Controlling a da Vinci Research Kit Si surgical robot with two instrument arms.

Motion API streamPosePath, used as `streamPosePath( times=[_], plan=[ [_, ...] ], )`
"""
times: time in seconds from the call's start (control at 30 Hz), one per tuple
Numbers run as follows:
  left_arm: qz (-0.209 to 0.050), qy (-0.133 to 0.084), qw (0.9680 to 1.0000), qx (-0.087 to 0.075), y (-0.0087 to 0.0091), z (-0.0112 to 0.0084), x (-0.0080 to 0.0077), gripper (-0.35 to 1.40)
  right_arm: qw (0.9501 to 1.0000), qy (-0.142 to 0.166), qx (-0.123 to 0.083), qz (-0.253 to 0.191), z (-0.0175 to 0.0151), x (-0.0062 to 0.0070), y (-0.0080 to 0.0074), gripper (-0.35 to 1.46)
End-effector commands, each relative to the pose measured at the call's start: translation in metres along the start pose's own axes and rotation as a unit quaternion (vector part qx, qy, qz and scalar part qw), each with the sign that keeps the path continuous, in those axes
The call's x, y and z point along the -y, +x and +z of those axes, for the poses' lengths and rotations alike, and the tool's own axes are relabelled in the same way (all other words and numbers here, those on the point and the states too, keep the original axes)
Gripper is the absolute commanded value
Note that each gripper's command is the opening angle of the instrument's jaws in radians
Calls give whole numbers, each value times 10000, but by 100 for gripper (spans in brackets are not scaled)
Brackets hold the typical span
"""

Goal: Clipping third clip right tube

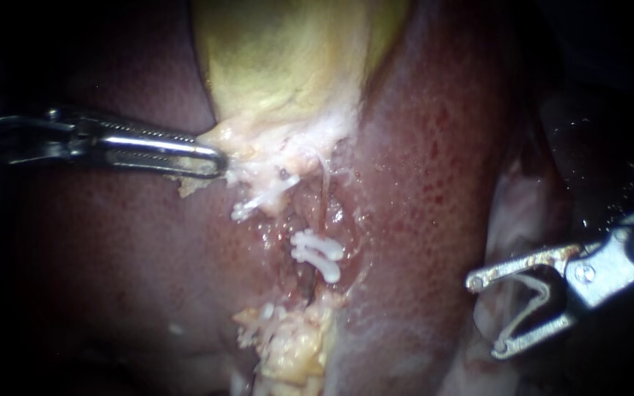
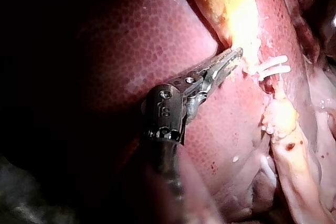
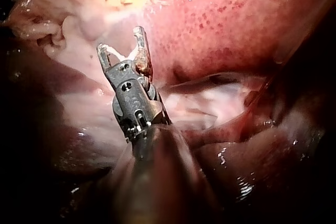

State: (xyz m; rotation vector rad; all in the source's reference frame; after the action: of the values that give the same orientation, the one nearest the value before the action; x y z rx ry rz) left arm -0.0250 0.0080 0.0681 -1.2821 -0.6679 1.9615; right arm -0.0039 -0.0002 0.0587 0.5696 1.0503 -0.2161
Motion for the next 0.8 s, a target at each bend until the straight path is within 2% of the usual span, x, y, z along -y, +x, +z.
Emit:
streamPosePath(
  times=[0.03,0.1,0.27,0.4,0.5,0.63,0.7,0.8],
  plan=[
    [-6,-12,10000,2,2,-3,0,-35,10000,1,0,-2,0,0,0,50],
    [-16,-40,10000,9,6,-10,0,-35,10000,2,0,-3,-1,0,0,50],
    [-87,72,9999,-15,29,-43,-3,-35,10000,3,0,-4,-1,1,-1,50],
    [-123,110,9998,-136,47,-65,-8,-35,10000,3,0,-4,-1,1,-1,50],
    [-85,144,9997,-161,53,-70,-11,-35,10000,4,0,-34,-1,1,-1,50],
    [-78,151,9997,-163,50,-68,-10,-35,9999,-5,-2,123,0,-1,1,50],
    [-76,150,9997,-163,50,-68,-10,-35,9996,-11,-5,278,1,-3,3,50],
    [-76,149,9997,-162,50,-68,-9,-35,9963,-38,-13,859,6,-8,8,50]
  ],
)
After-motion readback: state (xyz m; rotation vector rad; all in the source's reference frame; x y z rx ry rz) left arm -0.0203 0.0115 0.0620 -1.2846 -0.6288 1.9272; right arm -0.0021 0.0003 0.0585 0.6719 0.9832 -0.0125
